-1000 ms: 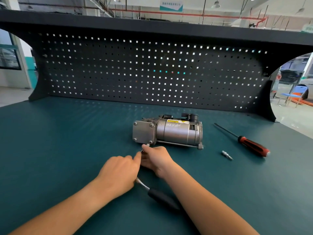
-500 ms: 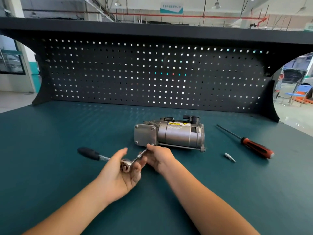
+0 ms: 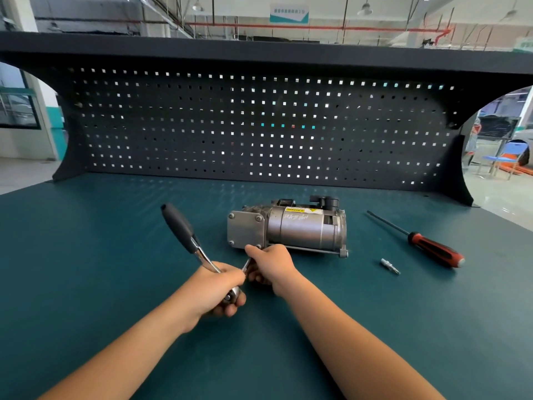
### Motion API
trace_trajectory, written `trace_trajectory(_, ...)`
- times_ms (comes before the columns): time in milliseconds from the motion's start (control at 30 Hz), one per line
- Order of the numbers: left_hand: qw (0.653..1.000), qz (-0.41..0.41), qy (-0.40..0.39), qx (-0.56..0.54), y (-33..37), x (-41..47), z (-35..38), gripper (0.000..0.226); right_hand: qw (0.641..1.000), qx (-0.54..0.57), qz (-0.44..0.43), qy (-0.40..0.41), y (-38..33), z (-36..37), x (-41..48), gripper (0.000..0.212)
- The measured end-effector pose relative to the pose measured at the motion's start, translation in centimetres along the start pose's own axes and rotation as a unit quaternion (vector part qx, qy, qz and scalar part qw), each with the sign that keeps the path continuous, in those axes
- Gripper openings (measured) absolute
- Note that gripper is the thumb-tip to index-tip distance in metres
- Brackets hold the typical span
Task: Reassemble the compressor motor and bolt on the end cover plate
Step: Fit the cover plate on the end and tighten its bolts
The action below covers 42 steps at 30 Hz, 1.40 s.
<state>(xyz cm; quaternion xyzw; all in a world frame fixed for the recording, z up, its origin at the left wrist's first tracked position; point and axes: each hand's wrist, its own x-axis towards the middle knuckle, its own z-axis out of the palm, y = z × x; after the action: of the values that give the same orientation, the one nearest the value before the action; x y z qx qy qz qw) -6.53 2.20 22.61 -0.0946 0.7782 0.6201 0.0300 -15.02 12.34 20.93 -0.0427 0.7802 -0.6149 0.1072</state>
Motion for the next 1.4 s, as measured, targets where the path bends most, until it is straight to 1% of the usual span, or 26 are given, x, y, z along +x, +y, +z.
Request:
trace_trajectory(67,0.999,-0.014,-0.011,-0.051,-0.2,0.0,0.4,0.013,1.000,0.002,0.002,0.003,0.1,0.1,0.0,0.045)
trace_trajectory(100,0.994,-0.030,-0.018,-0.107,-0.3,0.0,0.7,0.015,1.000,0.000,-0.002,0.014,0.1,0.1,0.1,0.044)
trace_trajectory(200,0.951,-0.079,-0.052,-0.294,-0.5,0.1,0.9,0.021,0.999,-0.022,-0.011,0.029,0.2,0.2,0.4,0.040)
trace_trajectory(267,0.936,-0.094,-0.065,-0.332,-0.5,0.0,0.7,0.013,0.989,-0.137,-0.050,0.025,0.1,-0.3,0.4,0.044)
trace_trajectory(300,0.934,-0.101,-0.068,-0.334,-0.5,0.0,0.6,0.011,0.968,-0.231,-0.090,0.030,0.0,-0.8,0.2,0.047)
trace_trajectory(333,0.933,-0.108,-0.068,-0.335,-0.5,0.1,0.4,0.010,0.934,-0.325,-0.141,0.045,-0.1,-1.5,-0.1,0.047)
trace_trajectory(367,0.935,-0.112,-0.064,-0.330,-0.5,0.2,0.3,0.010,0.887,-0.411,-0.195,0.073,-0.3,-2.2,-0.5,0.044)
trace_trajectory(433,0.950,-0.108,-0.046,-0.289,-0.5,0.4,0.2,0.008,0.803,-0.512,-0.269,0.145,-0.9,-4.3,-0.7,0.035)
trace_trajectory(467,0.959,-0.102,-0.038,-0.263,-0.5,0.3,0.2,0.007,0.773,-0.547,-0.276,0.165,-1.2,-5.4,-0.4,0.042)
trace_trajectory(500,0.965,-0.094,-0.032,-0.243,-0.6,0.4,0.3,0.008,0.741,-0.594,-0.267,0.165,-1.6,-6.6,0.0,0.058)
trace_trajectory(567,0.972,-0.081,-0.022,-0.220,-0.5,0.4,0.3,0.009,0.671,-0.695,-0.221,0.137,-3.0,-8.7,1.1,0.087)
trace_trajectory(600,0.974,-0.079,-0.019,-0.212,-0.4,0.4,0.4,0.009,0.655,-0.720,-0.196,0.117,-3.7,-9.6,1.6,0.094)
trace_trajectory(633,0.975,-0.079,-0.017,-0.208,-0.2,0.3,0.4,0.009,0.659,-0.727,-0.170,0.094,-4.2,-10.3,2.2,0.097)
trace_trajectory(733,0.977,-0.077,-0.002,-0.197,0.0,0.4,0.3,0.011,0.709,-0.696,-0.112,0.030,-5.0,-11.5,3.3,0.098)
trace_trajectory(767,0.978,-0.076,0.001,-0.192,0.1,0.4,0.2,0.012,0.714,-0.691,-0.110,0.025,-4.8,-11.7,3.6,0.100)
trace_trajectory(867,0.982,-0.073,0.009,-0.173,-0.1,0.6,0.0,0.014,0.710,-0.691,-0.138,0.025,-4.0,-12.0,4.1,0.105)
trace_trajectory(1033,0.993,-0.058,0.018,-0.103,0.0,0.9,-0.2,0.018,0.700,-0.684,-0.202,0.043,-4.0,-12.7,5.0,0.100)
trace_trajectory(1100,0.997,-0.048,0.024,-0.054,0.0,1.0,-0.3,0.019,0.704,-0.678,-0.208,0.043,-4.0,-12.8,5.2,0.100)
trace_trajectory(1167,0.998,-0.012,0.024,0.061,0.0,1.0,-0.3,0.019,0.709,-0.670,-0.214,0.042,-3.9,-12.8,5.5,0.100)
trace_trajectory(1200,0.985,0.021,0.023,0.169,0.1,1.1,-0.3,0.015,0.713,-0.665,-0.218,0.043,-3.8,-12.8,5.5,0.100)
trace_trajectory(1233,0.953,0.052,0.024,0.297,0.4,1.1,-0.2,0.011,0.717,-0.659,-0.220,0.043,-3.8,-12.8,5.6,0.100)
trace_trajectory(1267,0.910,0.075,0.035,0.407,0.7,1.2,-0.1,0.014,0.719,-0.656,-0.222,0.044,-3.8,-12.9,5.6,0.100)
trace_trajectory(1300,0.878,0.090,0.043,0.468,1.0,1.1,-0.1,0.020,0.720,-0.655,-0.223,0.042,-3.9,-12.9,5.6,0.100)
trace_trajectory(1333,0.867,0.099,0.045,0.487,1.1,1.1,-0.1,0.025,0.721,-0.655,-0.223,0.040,-3.9,-12.9,5.6,0.100)
trace_trajectory(1367,0.867,0.101,0.046,0.485,0.9,1.2,-0.3,0.027,0.723,-0.654,-0.221,0.040,-3.8,-12.9,5.5,0.100)
trace_trajectory(1400,0.880,0.102,0.045,0.461,0.5,1.2,-0.4,0.027,0.724,-0.653,-0.219,0.040,-3.8,-12.9,5.5,0.100)
